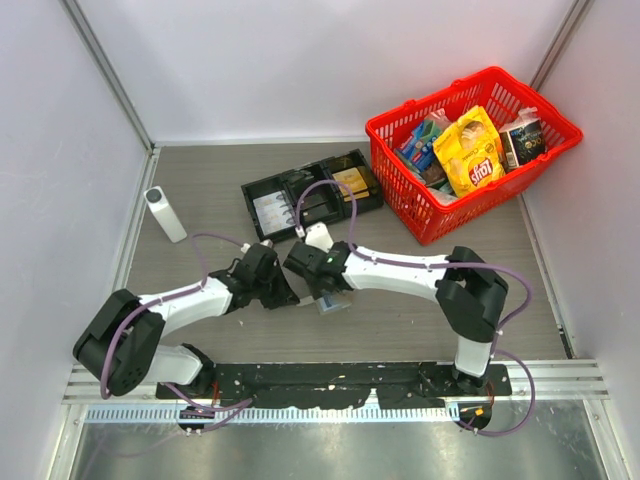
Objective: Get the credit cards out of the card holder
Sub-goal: Open the card holder at the center of the board.
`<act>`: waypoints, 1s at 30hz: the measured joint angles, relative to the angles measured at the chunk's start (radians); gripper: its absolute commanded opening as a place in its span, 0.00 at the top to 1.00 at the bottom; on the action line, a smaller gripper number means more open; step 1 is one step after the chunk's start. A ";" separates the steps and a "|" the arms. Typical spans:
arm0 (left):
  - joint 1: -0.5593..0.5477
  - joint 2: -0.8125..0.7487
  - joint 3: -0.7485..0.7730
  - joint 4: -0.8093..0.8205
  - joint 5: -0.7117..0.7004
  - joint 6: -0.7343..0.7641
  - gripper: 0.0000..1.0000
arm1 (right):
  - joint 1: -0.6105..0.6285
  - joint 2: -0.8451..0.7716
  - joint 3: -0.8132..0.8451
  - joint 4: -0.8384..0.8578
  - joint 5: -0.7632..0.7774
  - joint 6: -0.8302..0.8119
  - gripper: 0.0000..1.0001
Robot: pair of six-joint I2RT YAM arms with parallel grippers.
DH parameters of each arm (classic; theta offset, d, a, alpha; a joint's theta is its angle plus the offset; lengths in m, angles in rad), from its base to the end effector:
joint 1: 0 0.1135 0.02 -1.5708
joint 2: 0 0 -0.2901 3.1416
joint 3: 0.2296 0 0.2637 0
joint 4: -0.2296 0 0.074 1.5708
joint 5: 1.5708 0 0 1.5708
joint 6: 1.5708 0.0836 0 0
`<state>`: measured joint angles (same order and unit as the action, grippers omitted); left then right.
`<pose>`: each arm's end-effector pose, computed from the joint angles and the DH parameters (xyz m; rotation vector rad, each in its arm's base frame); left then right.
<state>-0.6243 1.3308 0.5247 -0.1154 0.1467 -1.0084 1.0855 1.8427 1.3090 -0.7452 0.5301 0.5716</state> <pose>0.2094 -0.1659 0.1267 -0.4481 2.6529 -0.7950 0.2200 0.3266 0.1740 -0.5502 2.4946 -0.1918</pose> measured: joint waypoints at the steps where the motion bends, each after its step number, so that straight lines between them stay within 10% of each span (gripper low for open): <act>1: 0.000 -0.001 -0.002 -0.003 -0.005 0.002 1.00 | -0.010 -0.016 -0.001 -0.001 -0.001 -0.003 0.27; 30: 0.000 -0.027 -0.013 -0.058 -0.048 0.025 1.00 | -0.203 -0.255 -0.201 0.182 -0.262 -0.061 0.30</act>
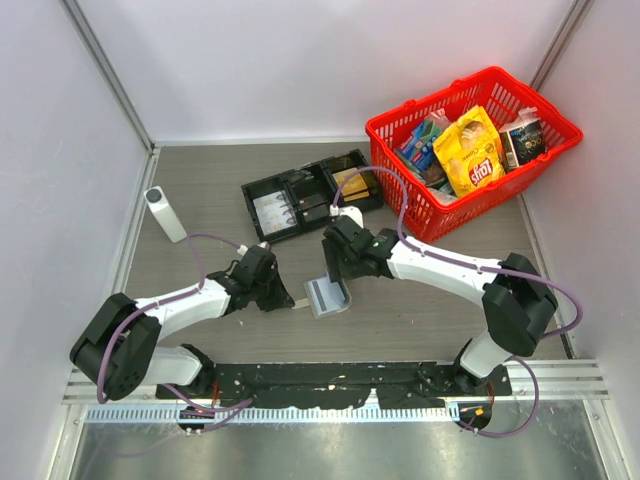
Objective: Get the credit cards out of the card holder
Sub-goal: Open the card holder at the center of the board.
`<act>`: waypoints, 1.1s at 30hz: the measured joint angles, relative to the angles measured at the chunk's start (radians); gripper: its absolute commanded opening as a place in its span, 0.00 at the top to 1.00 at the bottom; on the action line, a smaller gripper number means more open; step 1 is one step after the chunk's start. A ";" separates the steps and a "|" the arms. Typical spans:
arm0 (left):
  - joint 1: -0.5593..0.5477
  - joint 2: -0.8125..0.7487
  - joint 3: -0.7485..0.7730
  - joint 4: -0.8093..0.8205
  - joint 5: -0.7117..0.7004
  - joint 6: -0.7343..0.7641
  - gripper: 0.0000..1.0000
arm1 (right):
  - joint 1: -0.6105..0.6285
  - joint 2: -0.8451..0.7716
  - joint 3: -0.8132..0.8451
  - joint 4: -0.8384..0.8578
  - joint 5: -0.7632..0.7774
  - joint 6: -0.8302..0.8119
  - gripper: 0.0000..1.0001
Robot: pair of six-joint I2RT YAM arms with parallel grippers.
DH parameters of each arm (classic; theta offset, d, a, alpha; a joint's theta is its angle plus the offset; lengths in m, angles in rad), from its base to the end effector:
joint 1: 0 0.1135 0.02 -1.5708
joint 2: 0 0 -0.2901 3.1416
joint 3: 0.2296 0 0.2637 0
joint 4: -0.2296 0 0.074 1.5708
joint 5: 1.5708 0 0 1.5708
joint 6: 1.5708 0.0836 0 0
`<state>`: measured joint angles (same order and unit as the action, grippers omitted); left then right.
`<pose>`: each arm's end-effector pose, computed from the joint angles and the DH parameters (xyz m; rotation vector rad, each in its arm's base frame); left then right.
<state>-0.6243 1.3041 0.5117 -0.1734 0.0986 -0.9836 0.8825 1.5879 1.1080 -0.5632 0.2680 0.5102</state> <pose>0.2029 -0.1563 0.1234 -0.4424 2.6691 -0.7005 0.2447 0.2627 0.2047 -0.3827 2.5369 0.1791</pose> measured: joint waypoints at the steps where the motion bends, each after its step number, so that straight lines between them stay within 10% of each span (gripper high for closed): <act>1: 0.000 0.000 0.000 0.000 0.000 0.000 1.00 | 0.000 0.000 0.004 0.005 -0.003 0.000 0.30; 21: 0.000 -0.003 0.000 -0.007 0.000 0.003 1.00 | -0.129 -0.011 -0.176 0.000 0.031 0.005 0.33; 33: 0.000 -0.026 0.020 -0.079 0.004 0.023 1.00 | -0.031 -0.124 0.016 -0.030 0.028 0.003 0.33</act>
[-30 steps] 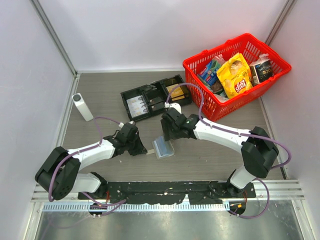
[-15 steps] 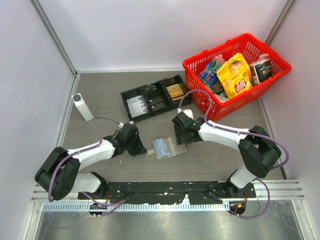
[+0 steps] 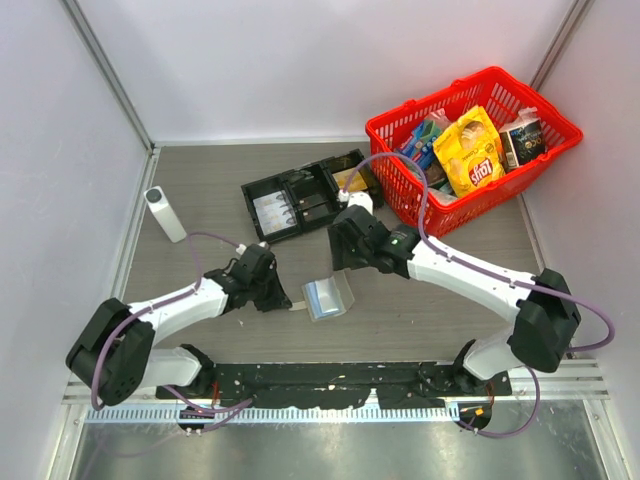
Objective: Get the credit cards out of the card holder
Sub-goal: Open the card holder at the center of the board.
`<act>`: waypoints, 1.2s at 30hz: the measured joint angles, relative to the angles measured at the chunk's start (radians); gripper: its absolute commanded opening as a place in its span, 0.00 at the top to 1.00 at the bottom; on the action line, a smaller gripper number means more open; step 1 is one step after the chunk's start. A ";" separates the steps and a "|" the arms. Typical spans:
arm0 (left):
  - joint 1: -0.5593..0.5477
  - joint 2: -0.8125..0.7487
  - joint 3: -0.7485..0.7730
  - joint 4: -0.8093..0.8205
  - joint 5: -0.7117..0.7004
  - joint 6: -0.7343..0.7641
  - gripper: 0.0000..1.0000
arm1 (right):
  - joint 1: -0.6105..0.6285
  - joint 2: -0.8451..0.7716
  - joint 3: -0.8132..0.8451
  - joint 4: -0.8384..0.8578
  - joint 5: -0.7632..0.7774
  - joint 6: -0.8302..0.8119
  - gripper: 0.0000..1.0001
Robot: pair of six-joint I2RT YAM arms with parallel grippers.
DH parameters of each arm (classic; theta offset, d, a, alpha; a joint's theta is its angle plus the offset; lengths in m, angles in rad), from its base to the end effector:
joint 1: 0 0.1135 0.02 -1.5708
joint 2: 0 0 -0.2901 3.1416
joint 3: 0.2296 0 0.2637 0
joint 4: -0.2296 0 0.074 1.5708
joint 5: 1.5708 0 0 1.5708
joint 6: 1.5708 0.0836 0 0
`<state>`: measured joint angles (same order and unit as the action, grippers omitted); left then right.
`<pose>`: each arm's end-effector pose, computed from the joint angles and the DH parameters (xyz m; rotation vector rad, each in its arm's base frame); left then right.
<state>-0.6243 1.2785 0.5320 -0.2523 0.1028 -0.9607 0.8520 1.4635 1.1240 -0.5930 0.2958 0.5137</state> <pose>0.1984 -0.1535 0.1288 -0.4168 2.7016 -0.6711 0.2441 0.2419 0.2494 -0.2944 2.4428 0.2284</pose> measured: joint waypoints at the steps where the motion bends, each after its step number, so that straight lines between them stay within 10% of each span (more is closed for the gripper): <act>1: 0.000 -0.007 0.006 -0.011 0.000 0.000 1.00 | 0.017 -0.005 0.018 0.005 -0.002 0.000 0.33; 16: 0.000 -0.109 0.107 -0.098 0.003 0.014 1.00 | 0.114 0.076 0.032 0.150 -0.148 0.024 0.51; 36: 0.000 -0.117 0.107 -0.133 0.002 0.026 1.00 | 0.114 0.326 -0.006 0.233 -0.227 0.092 0.36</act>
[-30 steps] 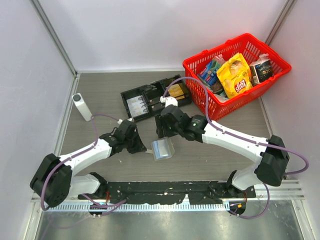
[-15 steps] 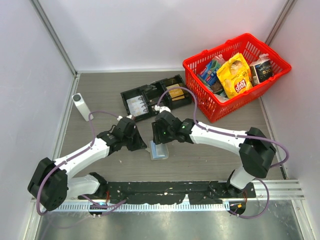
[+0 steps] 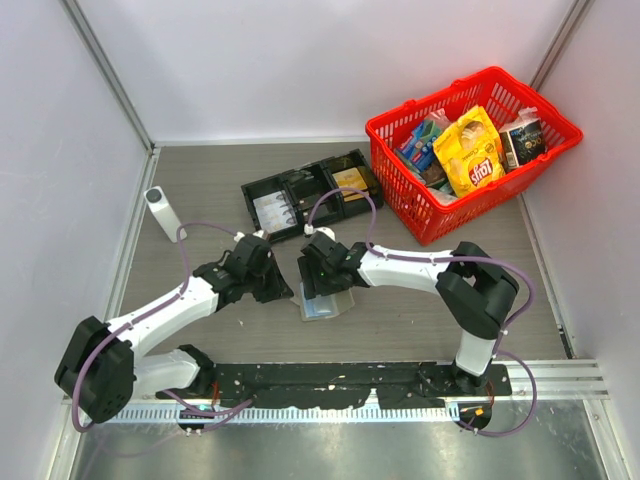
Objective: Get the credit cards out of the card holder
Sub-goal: Open the card holder at the center of the board.
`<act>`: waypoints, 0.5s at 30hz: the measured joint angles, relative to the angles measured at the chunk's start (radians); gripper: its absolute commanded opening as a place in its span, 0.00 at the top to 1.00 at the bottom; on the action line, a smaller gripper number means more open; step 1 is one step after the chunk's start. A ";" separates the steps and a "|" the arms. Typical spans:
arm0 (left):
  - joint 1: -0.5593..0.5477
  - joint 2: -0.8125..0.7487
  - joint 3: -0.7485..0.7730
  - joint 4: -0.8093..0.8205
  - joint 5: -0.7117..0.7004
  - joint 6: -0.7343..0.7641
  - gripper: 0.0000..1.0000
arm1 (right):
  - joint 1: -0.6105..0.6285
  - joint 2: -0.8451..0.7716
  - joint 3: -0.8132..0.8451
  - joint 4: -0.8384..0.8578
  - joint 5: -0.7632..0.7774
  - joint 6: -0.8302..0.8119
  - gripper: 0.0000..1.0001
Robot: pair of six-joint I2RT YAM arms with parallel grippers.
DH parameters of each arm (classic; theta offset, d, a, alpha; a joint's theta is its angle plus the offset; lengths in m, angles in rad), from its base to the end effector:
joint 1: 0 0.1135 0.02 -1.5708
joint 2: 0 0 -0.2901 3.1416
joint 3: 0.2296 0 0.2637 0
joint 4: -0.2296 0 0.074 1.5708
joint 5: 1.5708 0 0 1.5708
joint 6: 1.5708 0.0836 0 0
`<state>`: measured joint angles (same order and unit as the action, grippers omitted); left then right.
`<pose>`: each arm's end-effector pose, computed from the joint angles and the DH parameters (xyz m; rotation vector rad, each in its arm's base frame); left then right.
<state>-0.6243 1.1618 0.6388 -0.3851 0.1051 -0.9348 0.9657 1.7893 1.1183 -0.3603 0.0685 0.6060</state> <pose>0.2008 -0.1554 0.1795 -0.3617 2.6207 -0.7387 0.2335 0.3275 0.1490 -0.4537 2.6374 0.4586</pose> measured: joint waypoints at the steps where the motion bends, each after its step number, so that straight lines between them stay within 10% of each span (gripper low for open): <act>1: 0.000 0.000 0.000 -0.002 0.000 0.000 1.00 | 0.000 0.000 0.002 -0.001 0.001 0.000 0.36; 15: 0.000 -0.013 0.000 -0.047 -0.045 0.022 1.00 | 0.009 0.002 0.037 -0.093 0.151 -0.008 0.39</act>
<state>-0.6243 1.1488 0.6388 -0.4320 0.0601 -0.9127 0.9749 1.7912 1.1549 -0.4538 0.2192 0.5980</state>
